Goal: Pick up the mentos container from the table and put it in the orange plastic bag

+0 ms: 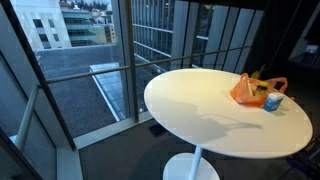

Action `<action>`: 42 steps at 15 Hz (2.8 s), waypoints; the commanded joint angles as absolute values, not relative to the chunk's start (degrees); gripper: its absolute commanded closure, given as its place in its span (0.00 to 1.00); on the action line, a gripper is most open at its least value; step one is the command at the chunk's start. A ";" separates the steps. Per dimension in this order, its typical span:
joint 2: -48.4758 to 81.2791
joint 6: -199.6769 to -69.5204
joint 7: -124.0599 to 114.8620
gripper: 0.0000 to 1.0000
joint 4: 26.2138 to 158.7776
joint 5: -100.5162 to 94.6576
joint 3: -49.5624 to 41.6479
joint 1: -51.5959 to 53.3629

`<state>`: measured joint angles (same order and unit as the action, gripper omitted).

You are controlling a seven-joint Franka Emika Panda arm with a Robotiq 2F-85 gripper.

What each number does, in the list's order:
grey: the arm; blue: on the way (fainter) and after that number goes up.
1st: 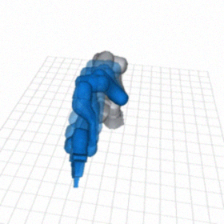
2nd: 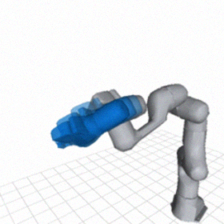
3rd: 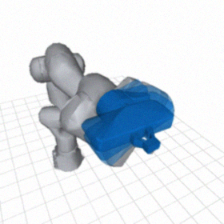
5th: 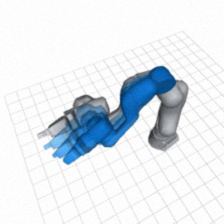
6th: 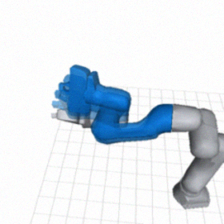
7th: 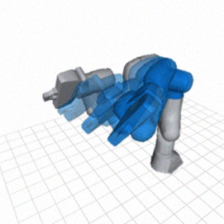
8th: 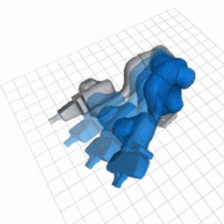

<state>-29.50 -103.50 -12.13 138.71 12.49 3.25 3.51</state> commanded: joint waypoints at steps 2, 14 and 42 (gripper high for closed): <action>-29.50 -103.33 -11.89 0.00 138.60 12.72 3.77 2.89; -23.12 -111.63 -15.86 0.00 132.61 9.07 5.19 0.27; -2.38 -123.15 -23.87 0.00 123.35 -1.13 -4.08 -6.71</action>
